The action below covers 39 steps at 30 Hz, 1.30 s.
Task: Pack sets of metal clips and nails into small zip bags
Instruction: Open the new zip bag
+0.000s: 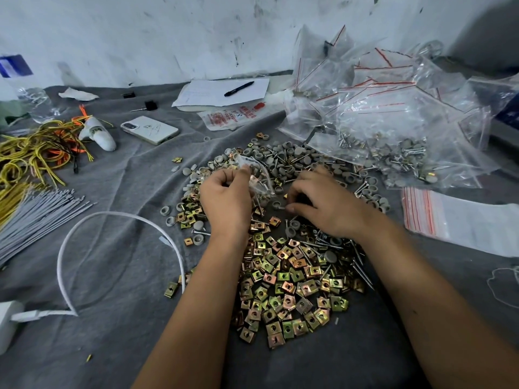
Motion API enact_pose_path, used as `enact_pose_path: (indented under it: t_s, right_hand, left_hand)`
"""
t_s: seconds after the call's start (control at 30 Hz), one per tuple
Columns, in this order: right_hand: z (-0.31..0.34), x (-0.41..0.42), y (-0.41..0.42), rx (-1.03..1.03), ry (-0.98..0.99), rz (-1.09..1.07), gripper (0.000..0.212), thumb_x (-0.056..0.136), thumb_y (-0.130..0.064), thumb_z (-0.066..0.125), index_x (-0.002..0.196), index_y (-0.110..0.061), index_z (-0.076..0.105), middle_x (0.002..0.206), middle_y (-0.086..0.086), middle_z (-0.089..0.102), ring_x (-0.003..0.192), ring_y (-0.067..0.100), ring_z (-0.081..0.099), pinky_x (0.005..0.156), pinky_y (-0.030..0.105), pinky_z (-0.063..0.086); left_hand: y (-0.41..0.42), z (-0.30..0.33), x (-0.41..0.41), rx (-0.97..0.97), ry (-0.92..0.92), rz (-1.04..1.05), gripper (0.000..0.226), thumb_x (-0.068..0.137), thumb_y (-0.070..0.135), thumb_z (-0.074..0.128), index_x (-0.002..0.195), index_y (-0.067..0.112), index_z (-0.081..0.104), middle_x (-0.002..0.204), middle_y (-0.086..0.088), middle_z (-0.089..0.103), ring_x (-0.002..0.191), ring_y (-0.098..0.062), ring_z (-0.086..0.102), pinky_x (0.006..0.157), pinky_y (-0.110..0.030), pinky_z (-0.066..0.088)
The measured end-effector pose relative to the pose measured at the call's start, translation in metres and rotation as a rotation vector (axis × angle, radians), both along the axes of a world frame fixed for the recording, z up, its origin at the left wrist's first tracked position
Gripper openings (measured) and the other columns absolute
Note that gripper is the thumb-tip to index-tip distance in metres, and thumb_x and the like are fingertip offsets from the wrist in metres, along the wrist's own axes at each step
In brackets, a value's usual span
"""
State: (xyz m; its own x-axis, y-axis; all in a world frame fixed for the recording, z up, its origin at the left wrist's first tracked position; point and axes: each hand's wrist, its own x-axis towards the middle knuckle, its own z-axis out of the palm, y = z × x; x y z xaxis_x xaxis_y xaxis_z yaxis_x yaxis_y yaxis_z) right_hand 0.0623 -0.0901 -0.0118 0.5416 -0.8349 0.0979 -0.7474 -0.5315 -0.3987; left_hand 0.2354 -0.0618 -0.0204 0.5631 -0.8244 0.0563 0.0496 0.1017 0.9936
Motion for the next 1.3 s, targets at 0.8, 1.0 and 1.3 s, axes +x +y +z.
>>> enact_pose_path:
  t_s: [0.8, 1.0, 1.3]
  right_hand:
    - [0.011, 0.005, 0.006, -0.467, -0.507, 0.000, 0.015, 0.083, -0.016, 0.084, 0.097, -0.012, 0.080, 0.092, -0.001, 0.074, 0.087, 0.009, 0.064, 0.078, 0.022, 0.053]
    - [0.013, -0.028, -0.005, -0.086, -0.252, -0.008, 0.014, 0.080, -0.035, 0.084, 0.092, -0.030, 0.078, 0.101, -0.007, 0.065, 0.102, 0.015, 0.046, 0.085, 0.035, 0.039]
    - [0.012, -0.023, -0.002, 0.104, -0.007, -0.009, 0.012, 0.087, -0.039, 0.076, 0.082, -0.034, 0.066, 0.104, -0.011, 0.053, 0.114, 0.017, 0.039, 0.100, 0.043, 0.036]
  left_hand:
    - [0.002, 0.002, -0.005, -0.026, -0.062, -0.165, 0.041, 0.098, 0.015, 0.068, 0.058, 0.021, 0.063, 0.052, 0.001, 0.060, 0.046, -0.013, 0.055, 0.049, -0.026, 0.048]
    - [0.003, 0.003, -0.003, -0.017, 0.014, -0.116, 0.044, 0.098, 0.014, 0.068, 0.055, 0.020, 0.059, 0.049, 0.003, 0.057, 0.046, -0.013, 0.048, 0.051, -0.025, 0.045]
    - [0.004, 0.004, -0.002, -0.005, 0.055, -0.105, 0.042, 0.099, 0.014, 0.067, 0.058, 0.019, 0.059, 0.050, 0.003, 0.057, 0.045, -0.011, 0.049, 0.047, -0.023, 0.045]
